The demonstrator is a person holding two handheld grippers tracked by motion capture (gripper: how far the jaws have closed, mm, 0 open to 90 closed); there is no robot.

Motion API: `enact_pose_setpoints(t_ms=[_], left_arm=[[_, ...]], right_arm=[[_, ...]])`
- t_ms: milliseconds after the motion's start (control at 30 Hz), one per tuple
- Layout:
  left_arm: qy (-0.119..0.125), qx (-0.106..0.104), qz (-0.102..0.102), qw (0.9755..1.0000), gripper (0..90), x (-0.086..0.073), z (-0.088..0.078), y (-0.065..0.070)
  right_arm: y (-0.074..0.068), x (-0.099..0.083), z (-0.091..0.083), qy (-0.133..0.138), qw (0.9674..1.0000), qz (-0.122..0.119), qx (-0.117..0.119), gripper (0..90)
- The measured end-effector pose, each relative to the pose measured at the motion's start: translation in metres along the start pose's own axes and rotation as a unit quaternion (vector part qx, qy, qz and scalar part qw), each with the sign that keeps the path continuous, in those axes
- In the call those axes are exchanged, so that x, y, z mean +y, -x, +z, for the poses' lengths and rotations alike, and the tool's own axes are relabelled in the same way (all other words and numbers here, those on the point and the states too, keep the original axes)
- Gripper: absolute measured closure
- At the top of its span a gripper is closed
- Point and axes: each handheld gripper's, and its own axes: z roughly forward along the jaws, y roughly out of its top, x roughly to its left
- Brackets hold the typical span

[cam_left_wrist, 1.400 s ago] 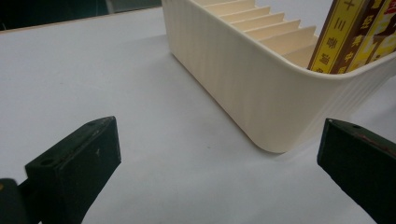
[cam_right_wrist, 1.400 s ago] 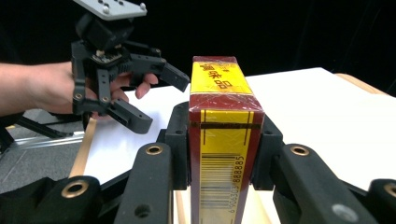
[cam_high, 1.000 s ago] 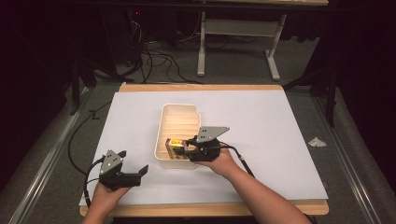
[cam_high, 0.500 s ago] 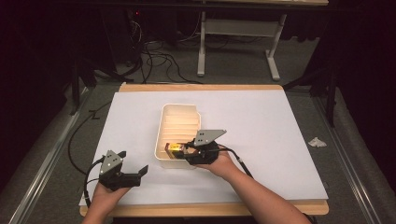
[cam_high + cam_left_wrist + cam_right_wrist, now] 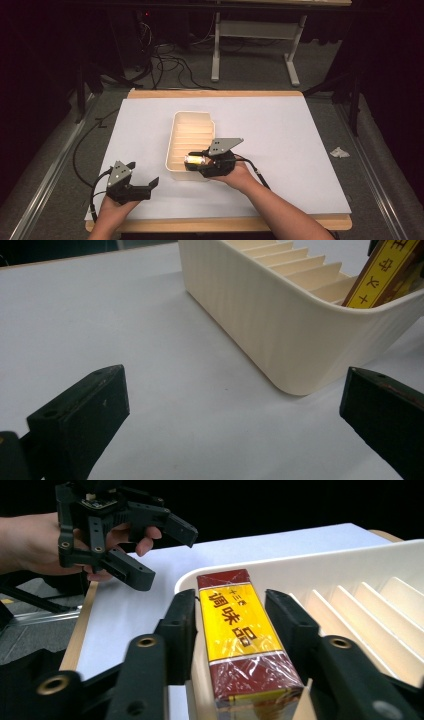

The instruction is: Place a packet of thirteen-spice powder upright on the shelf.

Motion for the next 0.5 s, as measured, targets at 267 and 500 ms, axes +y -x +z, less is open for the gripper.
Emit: enact_pose_setpoints(t_ms=[267,500], left_arm=[[-0.002,0.0,0.003,1.0,0.3,-0.0003,0.0002,-0.0002],[-0.002,0.0,0.003,1.0,0.3,-0.0004,0.0002,0.0]], right_arm=[[0.0007,0.0006,-0.0014,0.002,0.9999,0.017,0.0,44.5],[0.0008,0.0016,-0.0031,0.001,0.9998,0.021,-0.002,40.5]])
